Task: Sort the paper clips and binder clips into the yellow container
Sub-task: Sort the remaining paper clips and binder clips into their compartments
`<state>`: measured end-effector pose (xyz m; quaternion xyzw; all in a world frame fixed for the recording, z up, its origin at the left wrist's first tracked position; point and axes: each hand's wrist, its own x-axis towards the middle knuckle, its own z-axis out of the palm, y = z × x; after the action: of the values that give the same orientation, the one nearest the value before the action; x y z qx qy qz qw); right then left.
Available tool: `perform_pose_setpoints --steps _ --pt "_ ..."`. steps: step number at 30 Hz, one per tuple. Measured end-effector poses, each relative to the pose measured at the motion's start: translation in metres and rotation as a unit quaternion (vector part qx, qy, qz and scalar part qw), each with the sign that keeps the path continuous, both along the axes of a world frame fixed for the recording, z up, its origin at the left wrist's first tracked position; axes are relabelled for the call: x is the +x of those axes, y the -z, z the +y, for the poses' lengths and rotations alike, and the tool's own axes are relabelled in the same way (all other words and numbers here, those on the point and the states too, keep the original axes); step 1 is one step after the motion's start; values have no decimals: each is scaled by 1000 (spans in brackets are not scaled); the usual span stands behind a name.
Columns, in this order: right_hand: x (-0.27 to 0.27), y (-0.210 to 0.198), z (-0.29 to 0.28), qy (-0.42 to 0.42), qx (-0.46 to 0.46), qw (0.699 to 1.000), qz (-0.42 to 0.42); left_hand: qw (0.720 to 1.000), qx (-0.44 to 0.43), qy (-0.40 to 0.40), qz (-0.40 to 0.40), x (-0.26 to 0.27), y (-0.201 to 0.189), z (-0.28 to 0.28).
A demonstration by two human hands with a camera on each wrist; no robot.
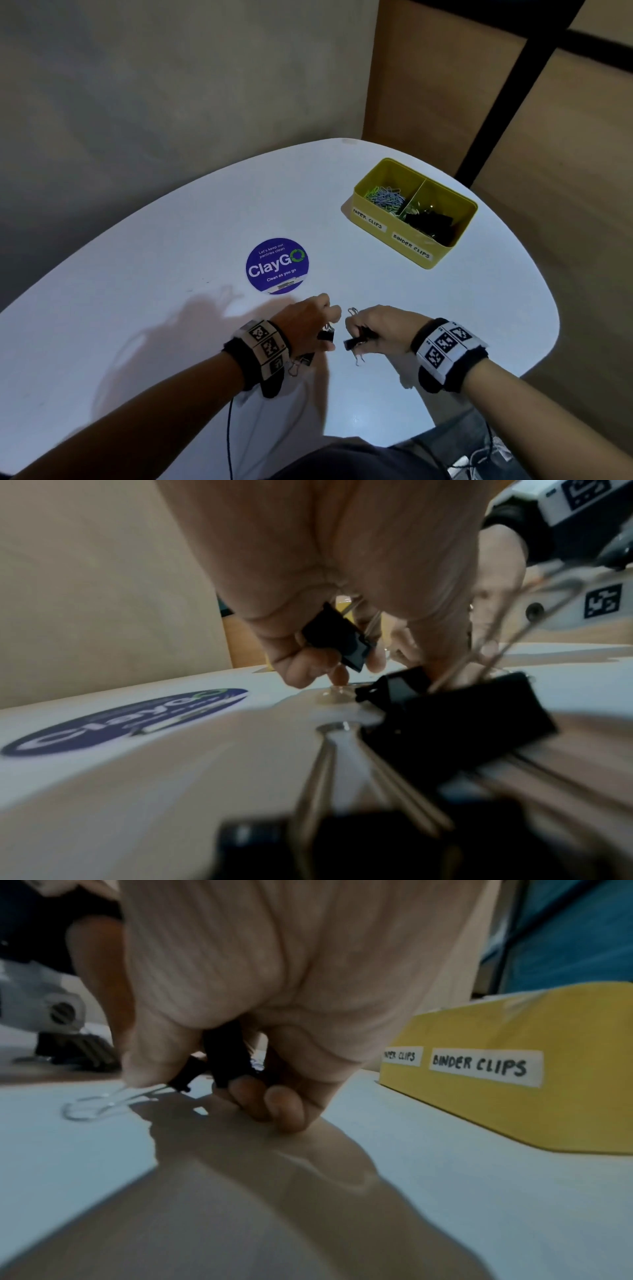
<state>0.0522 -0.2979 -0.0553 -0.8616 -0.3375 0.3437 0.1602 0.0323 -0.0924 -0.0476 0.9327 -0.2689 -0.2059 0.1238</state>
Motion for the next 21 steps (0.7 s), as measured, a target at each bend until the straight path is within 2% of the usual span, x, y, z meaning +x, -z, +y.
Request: perform_pose_setpoints --steps 4,8,10,13,16,19,21 --pt "3 -5 -8 123 66 989 54 997 47 58 -34 20 -2 -12" --pt "16 -23 -21 260 149 952 70 993 79 81 -31 43 -13 -16" --pt "27 -38 -29 309 226 920 89 997 45 56 -24 57 -30 -21" --pt "45 -67 -42 372 349 853 114 1000 -26 1 -15 81 -64 -34" --pt "65 -97 -59 435 418 793 85 986 -158 -48 -10 101 -102 -59" --pt "92 -106 -80 490 395 777 -4 967 -247 -64 -8 122 -127 -93" --pt "111 -102 -92 524 349 776 -51 963 -262 -70 -11 137 -132 -118"
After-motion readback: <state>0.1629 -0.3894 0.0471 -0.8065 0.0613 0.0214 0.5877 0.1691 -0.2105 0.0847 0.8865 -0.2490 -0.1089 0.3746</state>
